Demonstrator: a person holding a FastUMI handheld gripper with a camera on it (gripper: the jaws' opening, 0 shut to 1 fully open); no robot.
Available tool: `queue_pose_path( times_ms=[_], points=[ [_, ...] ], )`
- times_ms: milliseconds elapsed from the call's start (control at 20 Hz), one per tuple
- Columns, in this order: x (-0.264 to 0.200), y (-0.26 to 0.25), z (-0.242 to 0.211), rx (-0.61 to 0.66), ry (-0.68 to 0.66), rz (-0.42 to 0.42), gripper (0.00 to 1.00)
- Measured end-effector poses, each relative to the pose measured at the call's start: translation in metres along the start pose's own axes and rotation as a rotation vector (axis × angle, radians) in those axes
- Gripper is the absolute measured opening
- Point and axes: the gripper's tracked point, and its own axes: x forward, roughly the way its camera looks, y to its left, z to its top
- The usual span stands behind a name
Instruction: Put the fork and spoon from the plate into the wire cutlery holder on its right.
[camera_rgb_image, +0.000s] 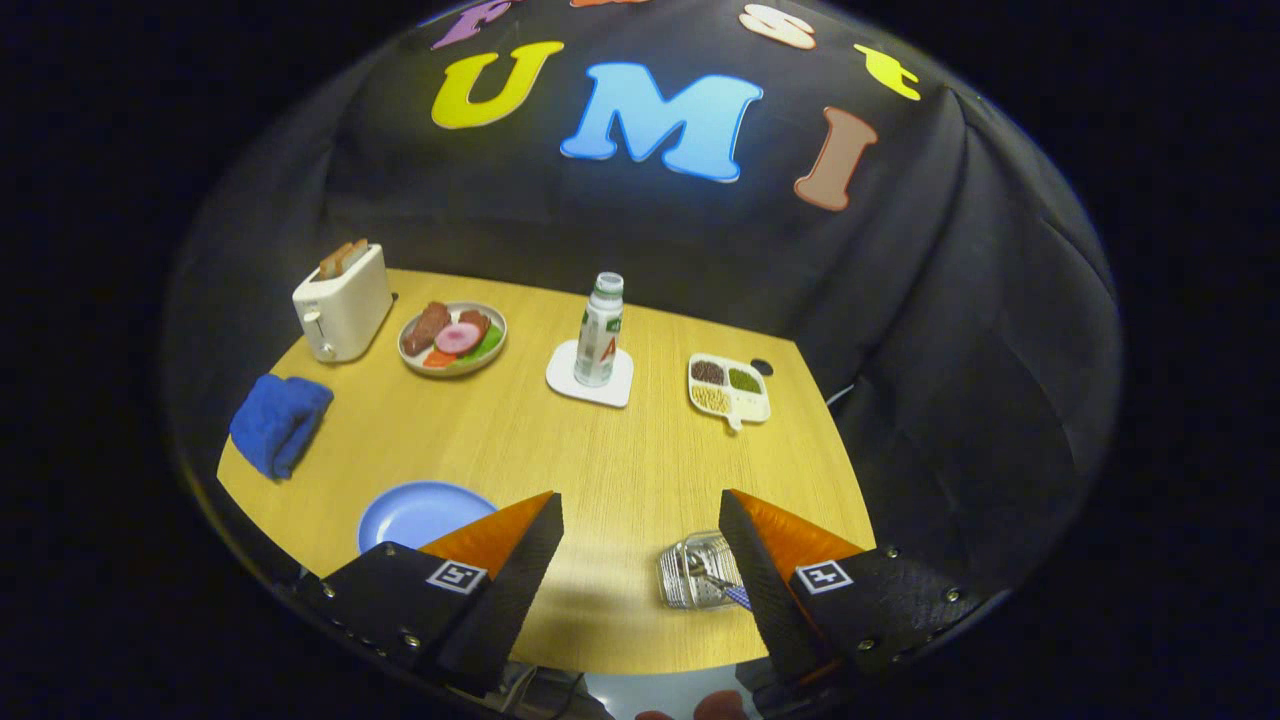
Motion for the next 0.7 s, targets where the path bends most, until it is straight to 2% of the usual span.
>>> queue_pose_path(
  times_ms=[400, 550, 700],
  points=[
    [-0.034, 0.025, 0.063, 0.091, -0.39, 0.006, 0.96],
    [-0.034, 0.034, 0.066, 0.086, -0.45, -0.02, 0.96],
    [-0.037, 0.058, 0.079, 0.028, -0.499, 0.026, 0.96]
  ],
)
